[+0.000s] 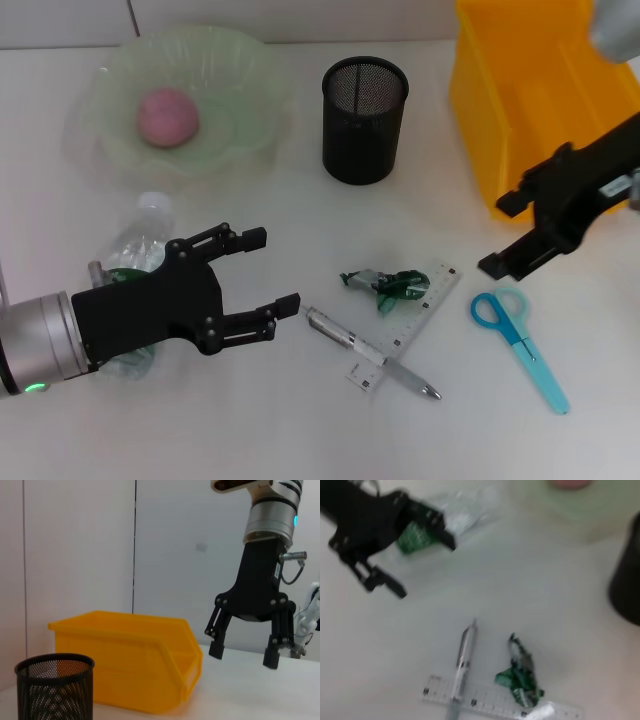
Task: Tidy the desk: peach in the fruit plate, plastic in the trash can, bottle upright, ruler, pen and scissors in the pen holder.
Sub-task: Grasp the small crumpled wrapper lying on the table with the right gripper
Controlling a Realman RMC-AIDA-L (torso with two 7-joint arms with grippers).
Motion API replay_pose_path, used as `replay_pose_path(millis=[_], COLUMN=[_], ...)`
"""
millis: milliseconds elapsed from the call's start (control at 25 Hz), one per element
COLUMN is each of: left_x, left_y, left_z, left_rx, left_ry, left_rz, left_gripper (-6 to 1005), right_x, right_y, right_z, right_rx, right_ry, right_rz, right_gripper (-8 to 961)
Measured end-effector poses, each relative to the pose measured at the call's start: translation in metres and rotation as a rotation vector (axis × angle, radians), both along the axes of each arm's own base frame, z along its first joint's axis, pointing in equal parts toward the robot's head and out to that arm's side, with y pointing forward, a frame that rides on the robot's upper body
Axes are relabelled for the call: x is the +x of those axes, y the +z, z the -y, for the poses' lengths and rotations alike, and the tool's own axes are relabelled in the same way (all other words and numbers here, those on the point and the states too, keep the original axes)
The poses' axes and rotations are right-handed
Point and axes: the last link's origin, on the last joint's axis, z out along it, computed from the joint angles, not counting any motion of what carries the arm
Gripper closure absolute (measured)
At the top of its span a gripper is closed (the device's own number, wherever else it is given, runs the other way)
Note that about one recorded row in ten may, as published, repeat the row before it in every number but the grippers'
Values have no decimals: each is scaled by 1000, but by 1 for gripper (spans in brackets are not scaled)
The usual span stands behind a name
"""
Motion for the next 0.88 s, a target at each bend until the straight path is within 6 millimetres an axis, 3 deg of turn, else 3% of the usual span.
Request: replay_pose_path(millis=[40, 440, 880], left_x=[0, -2, -3], left_y=[0, -2, -1], left_z=[0, 1, 0], left_rx=[0, -4, -3], left_ry=[0, 17, 16], left_rz=[0, -7, -9], left_gripper=[166, 166, 166], right_x=[-7, -13, -10], right_y=[-15, -73, -99], right_z=[-2, -16, -20], right_rx=[-28, -23, -22], right_ry=[33, 56, 18], right_rz=[36, 154, 133], right_gripper=[123, 125, 128])
